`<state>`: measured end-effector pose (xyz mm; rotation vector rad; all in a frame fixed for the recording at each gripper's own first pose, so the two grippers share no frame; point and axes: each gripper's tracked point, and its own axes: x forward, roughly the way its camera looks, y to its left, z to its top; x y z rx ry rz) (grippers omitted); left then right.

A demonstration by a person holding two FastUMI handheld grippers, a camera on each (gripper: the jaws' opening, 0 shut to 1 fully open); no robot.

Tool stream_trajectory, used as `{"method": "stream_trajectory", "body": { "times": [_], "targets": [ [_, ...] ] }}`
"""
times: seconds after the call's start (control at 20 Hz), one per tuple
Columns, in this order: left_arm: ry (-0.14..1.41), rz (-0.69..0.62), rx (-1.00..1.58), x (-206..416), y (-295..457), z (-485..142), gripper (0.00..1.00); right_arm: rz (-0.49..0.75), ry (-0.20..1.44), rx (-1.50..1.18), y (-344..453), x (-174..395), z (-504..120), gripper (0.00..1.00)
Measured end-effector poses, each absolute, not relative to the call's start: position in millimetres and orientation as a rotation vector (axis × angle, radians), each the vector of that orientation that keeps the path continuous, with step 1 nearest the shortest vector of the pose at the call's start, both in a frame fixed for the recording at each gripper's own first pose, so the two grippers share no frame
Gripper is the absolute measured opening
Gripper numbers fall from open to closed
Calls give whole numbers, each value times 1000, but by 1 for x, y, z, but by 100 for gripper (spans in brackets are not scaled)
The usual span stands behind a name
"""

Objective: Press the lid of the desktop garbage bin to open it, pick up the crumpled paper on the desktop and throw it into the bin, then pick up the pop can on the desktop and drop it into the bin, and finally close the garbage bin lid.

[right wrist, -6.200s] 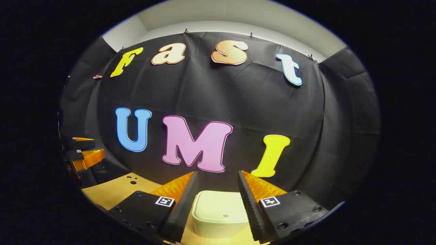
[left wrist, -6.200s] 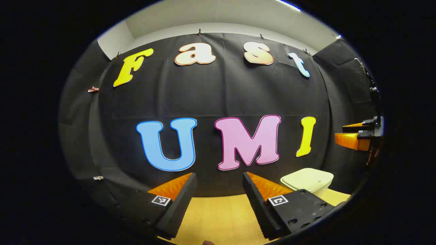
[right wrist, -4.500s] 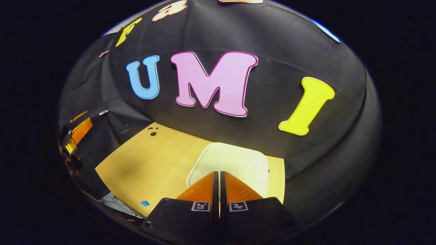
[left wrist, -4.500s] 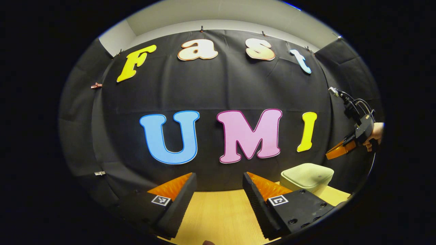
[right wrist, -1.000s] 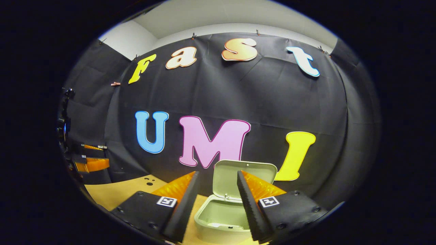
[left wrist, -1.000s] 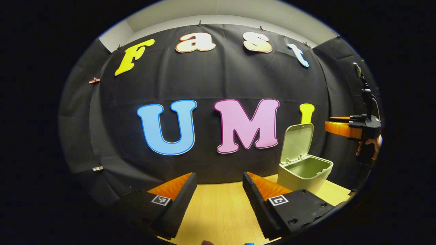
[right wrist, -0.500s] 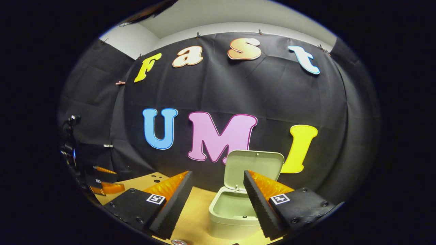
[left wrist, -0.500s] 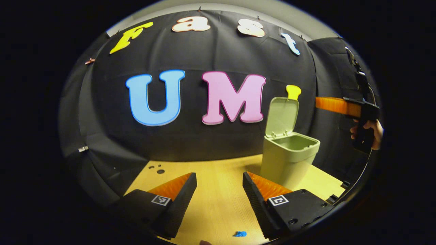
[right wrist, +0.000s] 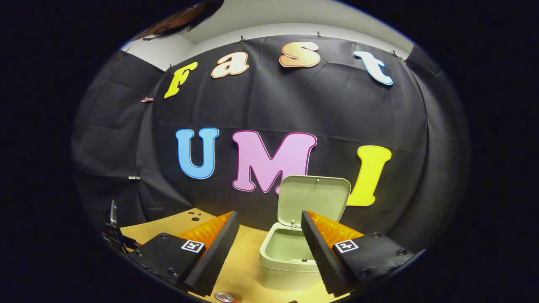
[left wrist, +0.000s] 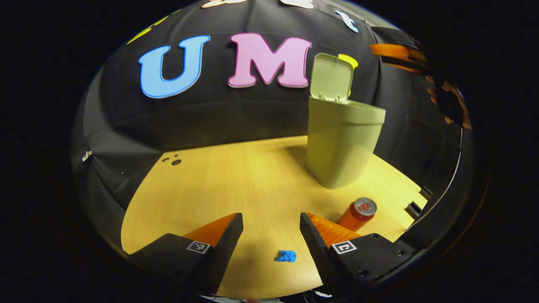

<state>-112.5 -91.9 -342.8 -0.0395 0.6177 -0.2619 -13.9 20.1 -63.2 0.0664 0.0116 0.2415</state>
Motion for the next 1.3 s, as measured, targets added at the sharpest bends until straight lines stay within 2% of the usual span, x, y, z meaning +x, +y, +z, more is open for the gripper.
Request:
{"method": "stream_trajectory", "body": {
  "times": [0.3,0.45,0.6,0.75,0.8,1.0,1.05,1.15,1.3],
  "targets": [
    [748,-261,-31,-133,-106,-408,89,221,59,77,4,-22,-76,96],
    [796,-259,-18,-140,-110,-432,83,215,76,56,-4,-26,-78,96],
    [836,-270,-7,-144,-117,-450,81,217,88,44,-9,-29,-79,96],
    [862,-262,4,-144,-118,-463,75,215,93,41,-13,-29,-78,96],
    [872,-261,4,-145,-118,-468,67,217,96,39,-15,-29,-79,96],
    [897,-244,18,-141,-114,-477,54,227,106,31,-17,-28,-82,96],
    [891,-240,15,-139,-114,-473,47,230,105,31,-16,-27,-82,96],
    [882,-224,-8,-137,-112,-467,43,236,107,32,-17,-26,-84,96],
    [846,-191,-38,-128,-104,-447,43,235,105,48,-18,-27,-84,96]
  ]
}}
